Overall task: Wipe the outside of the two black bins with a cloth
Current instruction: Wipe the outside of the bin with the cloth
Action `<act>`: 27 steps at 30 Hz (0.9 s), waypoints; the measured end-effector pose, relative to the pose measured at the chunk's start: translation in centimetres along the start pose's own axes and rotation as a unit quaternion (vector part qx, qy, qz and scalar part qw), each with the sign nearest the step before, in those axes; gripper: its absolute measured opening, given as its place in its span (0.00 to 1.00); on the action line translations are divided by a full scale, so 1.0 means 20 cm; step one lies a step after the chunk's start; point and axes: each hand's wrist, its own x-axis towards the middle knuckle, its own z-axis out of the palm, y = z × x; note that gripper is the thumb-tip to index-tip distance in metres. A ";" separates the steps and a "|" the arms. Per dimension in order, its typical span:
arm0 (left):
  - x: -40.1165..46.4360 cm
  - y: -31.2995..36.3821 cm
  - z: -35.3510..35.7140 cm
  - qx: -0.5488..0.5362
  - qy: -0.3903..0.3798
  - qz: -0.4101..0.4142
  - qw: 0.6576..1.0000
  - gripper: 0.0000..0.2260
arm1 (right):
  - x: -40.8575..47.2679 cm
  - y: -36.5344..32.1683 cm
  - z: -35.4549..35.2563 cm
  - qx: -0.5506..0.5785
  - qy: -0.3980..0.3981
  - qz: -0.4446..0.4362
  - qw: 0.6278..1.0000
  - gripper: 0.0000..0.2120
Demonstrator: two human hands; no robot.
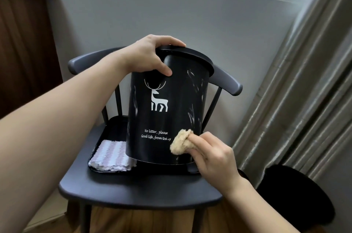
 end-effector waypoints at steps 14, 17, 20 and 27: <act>0.00 0.01 0.01 0.003 0.003 -0.013 1.000 0.33 | 0.07 0.02 -0.01 -0.010 0.018 -0.007 1.000 0.09; 0.00 0.01 0.01 0.000 0.001 -0.013 1.000 0.33 | 0.00 0.00 0.01 0.023 -0.007 -0.028 0.999 0.09; -0.01 0.02 0.00 0.008 -0.003 -0.018 1.000 0.32 | -0.08 -0.01 0.02 0.034 -0.036 -0.055 0.997 0.09; 0.02 0.14 0.05 0.173 -0.001 -0.054 0.983 0.34 | -0.09 -0.02 0.02 0.025 -0.031 -0.043 0.998 0.09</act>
